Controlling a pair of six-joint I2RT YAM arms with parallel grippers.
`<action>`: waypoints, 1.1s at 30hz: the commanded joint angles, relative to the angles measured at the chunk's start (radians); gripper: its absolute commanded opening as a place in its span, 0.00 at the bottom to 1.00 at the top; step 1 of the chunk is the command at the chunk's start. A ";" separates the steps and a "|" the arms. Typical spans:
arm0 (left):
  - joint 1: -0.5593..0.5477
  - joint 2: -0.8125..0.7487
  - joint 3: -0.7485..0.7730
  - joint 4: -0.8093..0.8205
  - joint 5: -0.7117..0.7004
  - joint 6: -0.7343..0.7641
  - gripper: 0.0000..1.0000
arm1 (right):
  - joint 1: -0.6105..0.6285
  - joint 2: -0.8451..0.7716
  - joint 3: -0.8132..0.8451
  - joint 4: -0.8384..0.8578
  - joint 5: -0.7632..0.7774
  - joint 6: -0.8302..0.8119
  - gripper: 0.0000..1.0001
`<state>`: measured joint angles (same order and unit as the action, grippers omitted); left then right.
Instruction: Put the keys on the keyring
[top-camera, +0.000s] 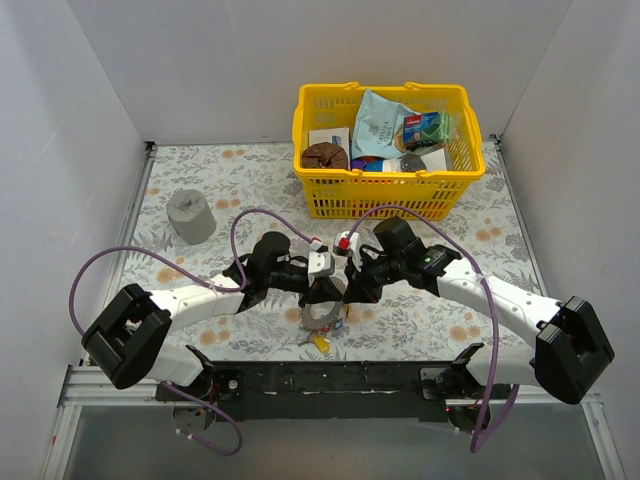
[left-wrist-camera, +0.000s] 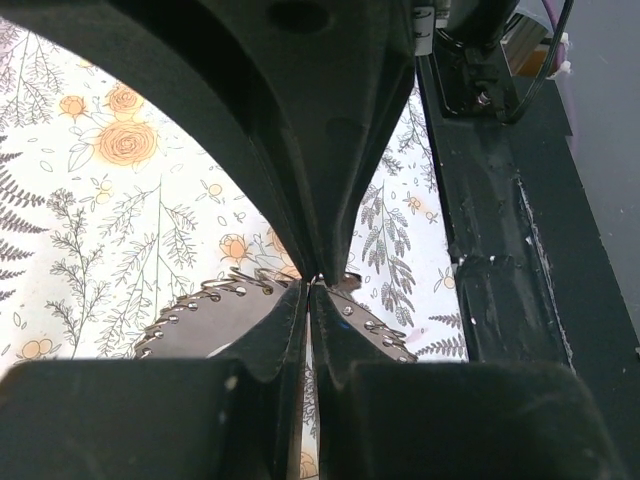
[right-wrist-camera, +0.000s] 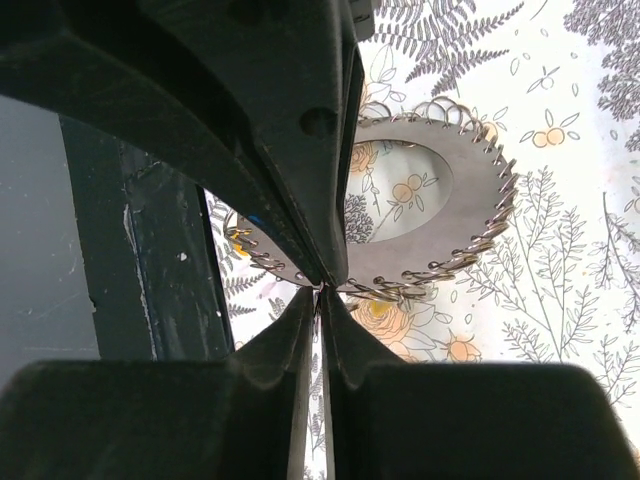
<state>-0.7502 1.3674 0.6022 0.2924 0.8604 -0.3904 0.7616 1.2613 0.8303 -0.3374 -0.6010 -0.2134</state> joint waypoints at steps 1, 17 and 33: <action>-0.008 -0.021 -0.013 0.079 -0.035 -0.028 0.00 | 0.005 -0.054 -0.016 0.126 -0.022 0.040 0.18; -0.008 -0.119 -0.231 0.467 -0.216 -0.215 0.00 | -0.051 -0.214 -0.192 0.356 0.001 0.184 0.66; -0.005 -0.162 -0.357 0.758 -0.218 -0.292 0.00 | -0.173 -0.266 -0.349 0.646 -0.371 0.249 0.64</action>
<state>-0.7547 1.2411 0.2497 0.9459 0.6323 -0.6708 0.5903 1.0237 0.4931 0.1787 -0.8661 0.0235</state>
